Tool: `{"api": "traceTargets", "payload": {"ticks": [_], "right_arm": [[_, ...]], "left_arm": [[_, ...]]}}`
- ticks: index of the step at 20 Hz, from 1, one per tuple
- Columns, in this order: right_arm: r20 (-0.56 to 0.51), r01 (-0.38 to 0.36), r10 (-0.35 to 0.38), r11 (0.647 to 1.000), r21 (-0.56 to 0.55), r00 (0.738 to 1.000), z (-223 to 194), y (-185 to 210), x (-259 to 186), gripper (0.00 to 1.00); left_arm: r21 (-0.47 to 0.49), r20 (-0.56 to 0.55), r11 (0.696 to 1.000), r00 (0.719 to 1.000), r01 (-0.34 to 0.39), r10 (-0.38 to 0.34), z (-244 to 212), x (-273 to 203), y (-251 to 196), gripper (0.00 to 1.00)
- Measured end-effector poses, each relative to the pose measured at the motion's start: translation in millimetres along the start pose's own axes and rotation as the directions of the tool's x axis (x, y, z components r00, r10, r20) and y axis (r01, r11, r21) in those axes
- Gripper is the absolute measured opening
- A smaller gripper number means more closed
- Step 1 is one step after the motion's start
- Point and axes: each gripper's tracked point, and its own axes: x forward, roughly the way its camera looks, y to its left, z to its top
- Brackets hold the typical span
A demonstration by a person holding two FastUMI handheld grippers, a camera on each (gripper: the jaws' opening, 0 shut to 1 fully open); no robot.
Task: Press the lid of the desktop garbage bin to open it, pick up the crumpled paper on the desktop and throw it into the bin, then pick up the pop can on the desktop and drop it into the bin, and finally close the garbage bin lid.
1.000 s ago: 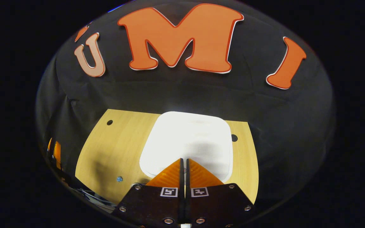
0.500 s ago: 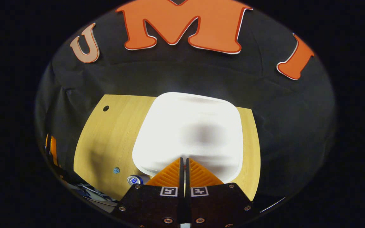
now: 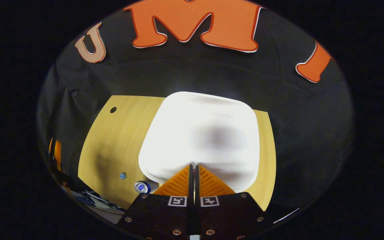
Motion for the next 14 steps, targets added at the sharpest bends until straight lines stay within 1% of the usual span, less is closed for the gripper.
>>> {"api": "traceTargets", "payload": {"ticks": [2, 4, 5, 7, 8, 9, 10, 12, 14], "right_arm": [[0.023, -0.016, 0.016, 1.0, 0.006, 1.0, 0, -1, 0, 0.01], [0.05, -0.021, 0.019, 0.999, 0.033, 0.999, 1, -1, -2, 0.01], [0.058, -0.023, 0.021, 0.999, 0.028, 0.998, 1, -1, -2, 0.01], [0.071, -0.014, 0.01, 0.998, 0.055, 0.997, 5, -2, -6, 0.01], [0.08, -0.011, 0.004, 0.997, 0.082, 0.997, 10, -2, -8, 0.01], [0.085, -0.023, 0.016, 0.996, 0.09, 0.996, 13, 1, -12, 0.01], [0.097, -0.019, 0.01, 0.996, 0.09, 0.995, 17, -1, -16, 0.01], [0.164, -0.011, -0.004, 0.996, 0.088, 0.986, 33, -2, -31, 0.0], [0.283, 0.011, -0.035, 0.996, 0.084, 0.958, 56, -3, -59, 0.01]], "left_arm": [[0.008, 0.012, 1.0, 1.0, -0.002, 0.002, 3, 0, -1, 0.98], [0.014, 0.018, 1.0, 1.0, -0.008, 0.008, 6, -1, 0, 0.98], [0.012, 0.024, 1.0, 1.0, -0.008, 0.007, 10, -3, -1, 0.98], [0.009, 0.031, 1.0, 0.999, -0.008, 0.008, 13, -6, 0, 0.98], [0.001, 0.042, 1.0, 0.999, -0.005, 0.005, 18, -7, 0, 0.98], [-0.017, 0.053, 1.0, 0.999, 0.009, -0.008, 23, -9, -3, 0.98], [-0.029, 0.063, 0.999, 0.998, 0.018, -0.016, 27, -11, -6, 0.99], [-0.017, 0.079, 1.0, 0.997, 0.017, -0.015, 33, -14, -4, 0.98], [-0.002, 0.097, 1.0, 0.995, 0.013, -0.013, 41, -19, -4, 0.98]]}}
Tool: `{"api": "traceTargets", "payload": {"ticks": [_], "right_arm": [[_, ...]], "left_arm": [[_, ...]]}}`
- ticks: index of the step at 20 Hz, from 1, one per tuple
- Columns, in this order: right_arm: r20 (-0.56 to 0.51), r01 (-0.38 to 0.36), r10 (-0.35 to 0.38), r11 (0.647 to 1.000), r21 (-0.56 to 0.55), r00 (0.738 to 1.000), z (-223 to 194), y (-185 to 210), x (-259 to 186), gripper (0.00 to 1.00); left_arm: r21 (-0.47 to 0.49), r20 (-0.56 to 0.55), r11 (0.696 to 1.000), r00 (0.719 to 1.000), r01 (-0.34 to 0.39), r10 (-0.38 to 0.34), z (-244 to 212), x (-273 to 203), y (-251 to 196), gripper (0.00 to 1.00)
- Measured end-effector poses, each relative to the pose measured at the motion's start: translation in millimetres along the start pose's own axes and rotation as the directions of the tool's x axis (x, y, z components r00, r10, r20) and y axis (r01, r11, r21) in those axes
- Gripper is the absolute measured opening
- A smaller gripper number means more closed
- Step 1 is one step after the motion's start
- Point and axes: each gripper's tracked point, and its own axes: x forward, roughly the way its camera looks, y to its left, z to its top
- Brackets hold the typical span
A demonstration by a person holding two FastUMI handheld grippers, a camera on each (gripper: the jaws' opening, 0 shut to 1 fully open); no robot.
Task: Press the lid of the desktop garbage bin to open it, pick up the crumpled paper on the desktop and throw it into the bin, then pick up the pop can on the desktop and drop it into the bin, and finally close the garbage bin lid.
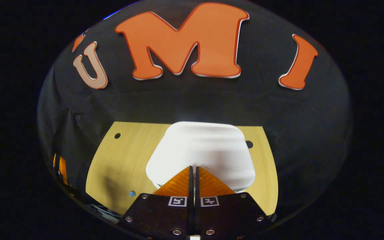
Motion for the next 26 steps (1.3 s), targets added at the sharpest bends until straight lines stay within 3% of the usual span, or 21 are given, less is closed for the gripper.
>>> {"api": "traceTargets", "payload": {"ticks": [3, 8, 11, 15, 17, 21, 22, 24, 26], "right_arm": [[0.154, 0.011, -0.006, 0.999, -0.032, 0.988, 29, 7, -34, 0.01], [0.3, 0.055, -0.024, 0.994, -0.095, 0.954, 27, 22, -72, 0.01], [0.35, 0.078, -0.037, 0.991, -0.106, 0.936, 13, 31, -82, 0.01], [0.384, 0.038, -0.032, 0.999, -0.008, 0.923, -12, 43, -93, 0.01], [0.395, 0.06, -0.055, 0.998, -0.001, 0.917, -26, 40, -94, 0.06], [0.447, 0.04, -0.057, 0.998, 0.047, 0.893, -42, 47, -101, 0.49], [0.452, 0.064, -0.078, 0.997, 0.045, 0.888, -48, 44, -100, 0.71], [0.484, 0.096, -0.093, 0.995, 0.018, 0.87, -51, 42, -101, 0.88], [0.493, 0.118, -0.109, 0.993, 0.012, 0.863, -58, 41, -98, 0.98]], "left_arm": [[0.0, 0.01, 1.0, 1.0, 0.008, -0.008, 4, -4, -2, 0.98], [-0.006, 0.017, 1.0, 1.0, 0.007, -0.007, 9, -8, -2, 0.98], [0.003, 0.022, 1.0, 1.0, 0.011, -0.011, 11, -11, -3, 0.98], [0.006, 0.029, 1.0, 1.0, 0.006, -0.006, 13, -14, -2, 0.98], [0.004, 0.021, 1.0, 1.0, 0.006, -0.006, 11, -14, -2, 0.99], [0.003, 0.014, 1.0, 1.0, 0.005, -0.005, 2, -12, -2, 0.99], [0.006, 0.008, 1.0, 1.0, 0.006, -0.006, -4, -11, -2, 0.98], [0.014, 0.0, 1.0, 1.0, 0.006, -0.006, -13, -9, -4, 0.98], [0.015, -0.024, 1.0, 1.0, 0.005, -0.005, -28, -6, -7, 0.98]]}}
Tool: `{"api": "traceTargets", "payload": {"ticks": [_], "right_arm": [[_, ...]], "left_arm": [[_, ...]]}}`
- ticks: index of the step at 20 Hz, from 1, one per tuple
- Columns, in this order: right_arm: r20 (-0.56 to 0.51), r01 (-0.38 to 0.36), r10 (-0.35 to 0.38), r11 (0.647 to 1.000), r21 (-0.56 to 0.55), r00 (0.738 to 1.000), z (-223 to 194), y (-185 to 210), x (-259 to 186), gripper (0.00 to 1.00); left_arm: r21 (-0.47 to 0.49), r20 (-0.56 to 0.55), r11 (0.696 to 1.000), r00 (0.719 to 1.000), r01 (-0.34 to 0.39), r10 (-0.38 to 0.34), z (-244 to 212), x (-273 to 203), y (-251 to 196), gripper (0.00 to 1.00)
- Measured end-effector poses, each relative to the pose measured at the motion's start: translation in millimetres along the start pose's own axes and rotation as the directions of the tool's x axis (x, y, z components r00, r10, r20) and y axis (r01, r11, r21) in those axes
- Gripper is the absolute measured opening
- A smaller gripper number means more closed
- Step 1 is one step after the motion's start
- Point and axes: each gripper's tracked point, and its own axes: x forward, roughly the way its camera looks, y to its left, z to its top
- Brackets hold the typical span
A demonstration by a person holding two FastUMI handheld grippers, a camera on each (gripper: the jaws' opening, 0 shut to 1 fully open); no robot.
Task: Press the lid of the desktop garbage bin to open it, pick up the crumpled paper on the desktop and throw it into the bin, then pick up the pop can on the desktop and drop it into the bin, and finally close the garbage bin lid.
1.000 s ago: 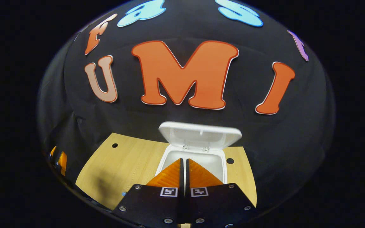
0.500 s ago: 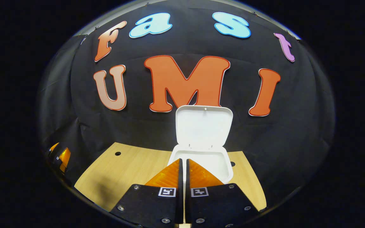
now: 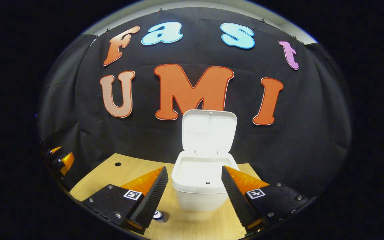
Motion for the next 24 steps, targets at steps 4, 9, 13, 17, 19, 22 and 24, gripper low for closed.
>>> {"api": "traceTargets", "payload": {"ticks": [4, 9, 13, 17, 19, 22, 24], "right_arm": [[-0.015, 0.02, -0.019, 1.0, 0.024, 1.0, -27, 1, 4, 0.98], [-0.126, 0.038, -0.032, 0.998, 0.043, 0.991, -75, -10, 7, 0.98], [-0.199, 0.073, -0.06, 0.996, 0.056, 0.978, -105, -27, 2, 0.99], [-0.25, 0.103, -0.086, 0.993, 0.059, 0.964, -123, -46, -5, 0.99], [-0.263, 0.123, -0.106, 0.991, 0.05, 0.959, -129, -56, -11, 0.99], [-0.281, 0.153, -0.142, 0.988, 0.016, 0.949, -138, -74, -20, 0.99], [-0.306, 0.168, -0.159, 0.986, 0.003, 0.939, -145, -83, -26, 0.99]], "left_arm": [[-0.035, -0.037, 0.999, 0.999, 0.035, -0.036, -32, 4, -18, 0.98], [-0.05, -0.139, 0.996, 0.987, 0.075, -0.082, -86, 5, -45, 0.98], [-0.042, -0.204, 0.991, 0.97, 0.125, -0.131, -120, 1, -70, 0.98], [-0.044, -0.256, 0.982, 0.948, 0.183, -0.188, -149, -6, -99, 0.98], [-0.051, -0.283, 0.978, 0.936, 0.205, -0.211, -162, -9, -112, 0.98], [-0.041, -0.308, 0.971, 0.922, 0.234, -0.235, -179, -10, -128, 0.97], [-0.047, -0.333, 0.968, 0.91, 0.244, -0.246, -194, -8, -136, 0.97]]}}
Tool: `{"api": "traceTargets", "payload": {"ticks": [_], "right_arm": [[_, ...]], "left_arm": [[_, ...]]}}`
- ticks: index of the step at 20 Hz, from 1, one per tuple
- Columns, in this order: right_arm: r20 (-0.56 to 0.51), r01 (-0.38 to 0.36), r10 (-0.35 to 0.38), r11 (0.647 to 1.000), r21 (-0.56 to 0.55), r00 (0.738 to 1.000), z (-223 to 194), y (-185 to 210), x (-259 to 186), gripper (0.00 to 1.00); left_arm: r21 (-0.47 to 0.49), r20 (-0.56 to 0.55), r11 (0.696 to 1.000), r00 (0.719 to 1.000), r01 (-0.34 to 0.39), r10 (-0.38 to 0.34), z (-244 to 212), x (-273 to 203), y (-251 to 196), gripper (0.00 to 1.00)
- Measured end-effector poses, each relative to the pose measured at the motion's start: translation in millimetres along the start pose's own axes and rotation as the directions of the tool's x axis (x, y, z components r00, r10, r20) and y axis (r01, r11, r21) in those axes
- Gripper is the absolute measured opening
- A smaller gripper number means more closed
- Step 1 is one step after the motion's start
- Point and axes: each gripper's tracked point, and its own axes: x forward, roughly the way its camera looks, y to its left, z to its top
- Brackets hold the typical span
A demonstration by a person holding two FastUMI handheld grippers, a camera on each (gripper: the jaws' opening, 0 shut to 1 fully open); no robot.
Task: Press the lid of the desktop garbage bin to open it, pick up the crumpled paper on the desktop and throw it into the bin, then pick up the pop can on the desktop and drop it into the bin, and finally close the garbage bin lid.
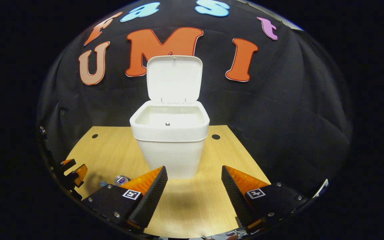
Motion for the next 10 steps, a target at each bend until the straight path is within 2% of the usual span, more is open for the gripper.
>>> {"api": "traceTargets", "payload": {"ticks": [4, 10], "right_arm": [[-0.037, 0.025, -0.025, 1.0, 0.008, 0.999, -13, -16, 1, 0.99], [-0.099, 0.05, -0.047, 0.998, 0.029, 0.994, -30, -30, 6, 0.99]], "left_arm": [[-0.011, -0.069, 1.0, 0.997, 0.023, -0.023, -32, 13, -14, 0.99], [0.026, -0.186, 0.999, 0.982, 0.038, -0.032, -69, 19, -21, 0.99]]}}
